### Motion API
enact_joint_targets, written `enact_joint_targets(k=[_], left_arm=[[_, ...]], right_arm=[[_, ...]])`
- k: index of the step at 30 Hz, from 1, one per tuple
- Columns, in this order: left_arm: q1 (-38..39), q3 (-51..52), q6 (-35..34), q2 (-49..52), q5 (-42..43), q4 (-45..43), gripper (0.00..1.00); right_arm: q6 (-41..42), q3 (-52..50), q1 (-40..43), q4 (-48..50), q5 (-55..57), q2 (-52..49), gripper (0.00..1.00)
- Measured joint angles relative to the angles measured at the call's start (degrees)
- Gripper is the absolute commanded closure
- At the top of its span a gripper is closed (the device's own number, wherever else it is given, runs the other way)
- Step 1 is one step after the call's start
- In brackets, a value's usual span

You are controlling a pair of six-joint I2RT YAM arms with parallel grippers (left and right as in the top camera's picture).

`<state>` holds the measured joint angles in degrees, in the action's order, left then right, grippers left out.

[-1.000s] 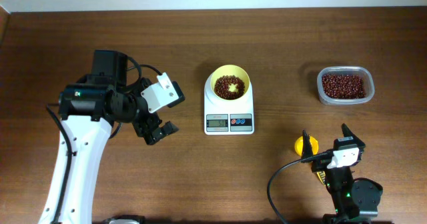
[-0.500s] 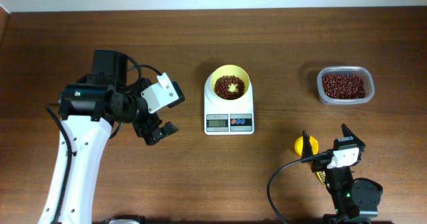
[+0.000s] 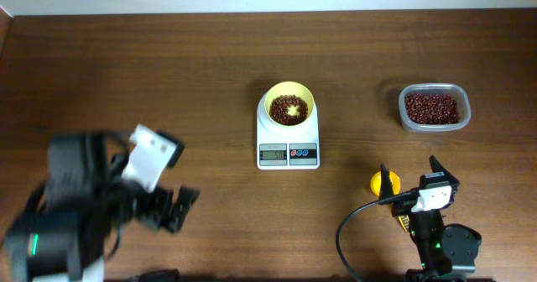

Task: Scoop item into bowl and weigh 50g on scale

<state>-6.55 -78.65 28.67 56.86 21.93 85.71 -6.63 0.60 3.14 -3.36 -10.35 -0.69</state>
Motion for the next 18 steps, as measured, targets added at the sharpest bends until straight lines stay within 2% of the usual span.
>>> enact_joint_targets(k=[2, 6, 11, 16, 18], left_arm=[[-0.17, 0.50, -3.65, -8.63, -1.25, 0.81, 0.01], [-0.28, 9.97, -11.89, -29.07, -3.43, -2.99, 0.01], [-0.33, 20.26, -18.10, -43.08, -4.70, -15.19, 0.01], [-0.33, 27.10, -22.16, -54.82, -4.83, -18.51, 0.01], [-0.35, 27.85, -22.53, -56.17, -4.85, -21.79, 0.01]], right_arm=[[-0.04, 0.00, 0.00, 0.00, 0.02, 0.02, 0.01], [-0.04, 0.02, 0.00, 0.00, 0.02, 0.00, 0.01], [-0.02, 0.02, 0.00, 0.00, 0.02, 0.00, 0.01], [0.00, 0.02, 0.00, 0.00, 0.02, 0.00, 0.01], [-0.04, 0.02, 0.00, 0.00, 0.02, 0.00, 0.01]])
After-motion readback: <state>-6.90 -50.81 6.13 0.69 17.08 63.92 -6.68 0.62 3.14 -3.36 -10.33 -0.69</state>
